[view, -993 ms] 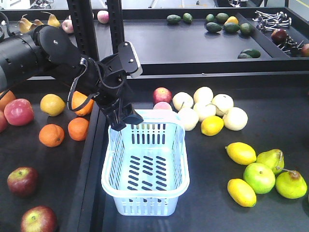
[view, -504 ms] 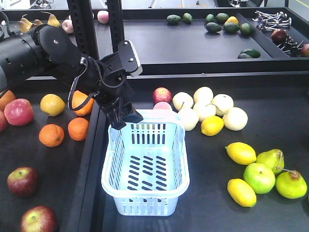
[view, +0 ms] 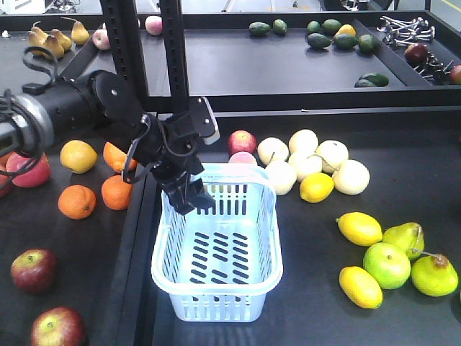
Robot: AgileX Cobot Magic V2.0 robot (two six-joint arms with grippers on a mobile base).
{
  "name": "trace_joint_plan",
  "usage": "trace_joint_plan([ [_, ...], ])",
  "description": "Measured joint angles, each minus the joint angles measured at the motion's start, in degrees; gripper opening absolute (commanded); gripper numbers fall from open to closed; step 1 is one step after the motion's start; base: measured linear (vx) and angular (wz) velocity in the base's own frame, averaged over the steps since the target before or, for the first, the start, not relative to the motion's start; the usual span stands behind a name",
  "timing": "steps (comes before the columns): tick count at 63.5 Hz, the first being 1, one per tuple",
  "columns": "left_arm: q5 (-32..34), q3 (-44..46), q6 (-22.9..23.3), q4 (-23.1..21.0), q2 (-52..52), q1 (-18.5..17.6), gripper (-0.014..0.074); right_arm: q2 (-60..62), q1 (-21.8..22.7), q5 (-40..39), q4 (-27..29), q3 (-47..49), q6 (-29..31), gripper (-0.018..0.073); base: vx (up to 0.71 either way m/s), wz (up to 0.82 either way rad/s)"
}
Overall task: Pick three apples into basket with both arms
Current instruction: 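Lower the left gripper and close it on the basket handle, then lift the basket by its handle with the left gripper toward the robot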
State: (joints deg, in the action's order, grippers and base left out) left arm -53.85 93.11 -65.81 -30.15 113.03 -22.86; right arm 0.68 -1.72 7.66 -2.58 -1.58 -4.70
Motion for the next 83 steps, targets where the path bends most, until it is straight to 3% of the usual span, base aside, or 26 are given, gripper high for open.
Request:
trace_joint_plan([
  [14,0.0,0.0,1.8,0.0,1.2,0.0,0.0408,0.0,0.0,0.0,0.0,0.0,0.0,-0.0004,0.0,0.0],
  [33,-1.3,0.0,11.3,0.1,1.2,0.0,-0.0009,0.0,0.0,0.0,0.0,0.0,0.0,-0.0004,0.0,0.0],
  [55,-6.1,-0.1,23.8,0.3,-5.7,0.0,-0.0008,0.0,0.0,0.0,0.0,0.0,0.0,-0.0004,0.0,0.0],
  [83,-10.9,-3.2,33.0,0.7,-30.5,0.0,-0.0008,0.0,0.0,0.0,0.0,0.0,0.0,-0.0004,0.0,0.0],
])
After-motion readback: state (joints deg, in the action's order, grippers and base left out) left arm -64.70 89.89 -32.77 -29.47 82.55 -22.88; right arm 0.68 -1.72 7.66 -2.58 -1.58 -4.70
